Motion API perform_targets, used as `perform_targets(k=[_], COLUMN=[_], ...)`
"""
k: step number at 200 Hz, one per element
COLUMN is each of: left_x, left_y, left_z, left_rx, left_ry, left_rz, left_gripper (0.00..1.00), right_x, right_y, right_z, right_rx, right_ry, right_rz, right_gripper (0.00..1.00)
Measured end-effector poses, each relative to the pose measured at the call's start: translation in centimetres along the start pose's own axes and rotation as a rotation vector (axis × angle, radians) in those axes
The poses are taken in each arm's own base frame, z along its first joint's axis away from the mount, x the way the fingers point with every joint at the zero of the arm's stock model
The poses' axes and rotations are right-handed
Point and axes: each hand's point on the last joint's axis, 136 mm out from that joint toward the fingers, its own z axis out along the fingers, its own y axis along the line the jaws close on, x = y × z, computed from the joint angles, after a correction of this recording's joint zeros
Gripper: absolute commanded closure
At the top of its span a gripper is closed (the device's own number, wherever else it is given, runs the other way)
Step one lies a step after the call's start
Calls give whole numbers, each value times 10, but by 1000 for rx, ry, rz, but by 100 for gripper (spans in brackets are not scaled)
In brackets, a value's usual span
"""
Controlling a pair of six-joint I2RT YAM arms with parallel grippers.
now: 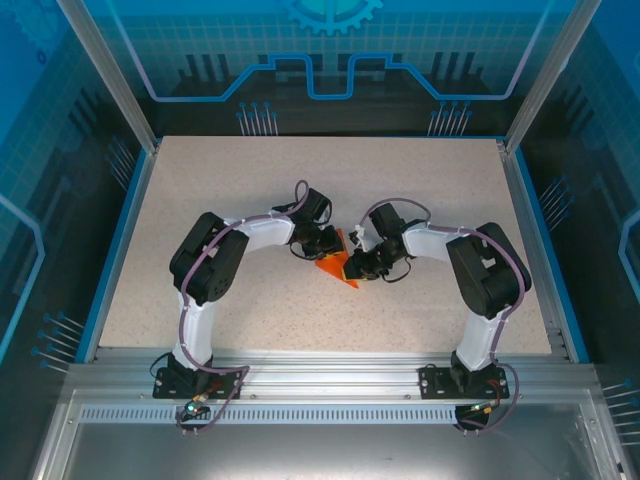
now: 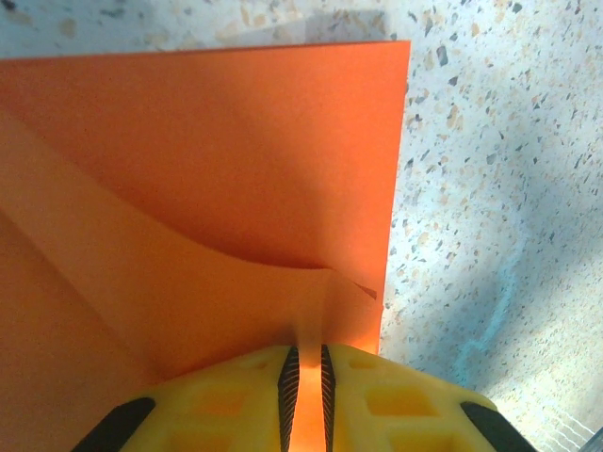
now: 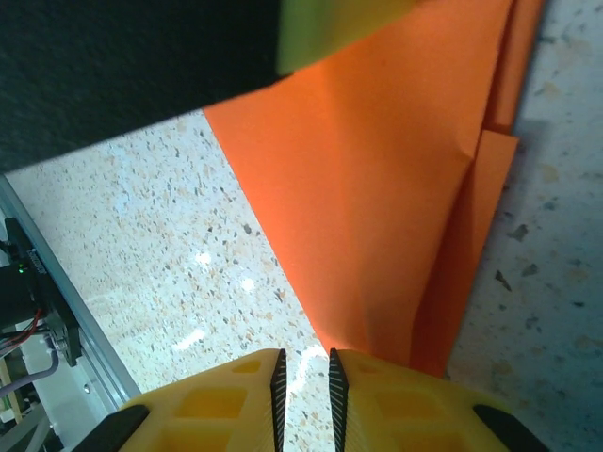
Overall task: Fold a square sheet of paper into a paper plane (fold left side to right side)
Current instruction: Fourth fold the wing at the center of the table.
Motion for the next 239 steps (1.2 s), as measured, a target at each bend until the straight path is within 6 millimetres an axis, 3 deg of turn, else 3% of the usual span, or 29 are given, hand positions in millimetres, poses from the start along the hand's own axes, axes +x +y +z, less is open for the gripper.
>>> perform_targets(k=[192, 239], left_x=[0, 7], left_y=[0, -3], left_z=[1, 3], left_rx=[-6, -7], left_ry=[-4, 8], left_rz=[3, 14], left_gripper=[80, 80], right_x=[16, 27], right_y=[-12, -14], right_z=[4, 3], right_rx=[41, 36], right_ry=[26, 23], right_rz=[24, 20], right_gripper=[80, 81])
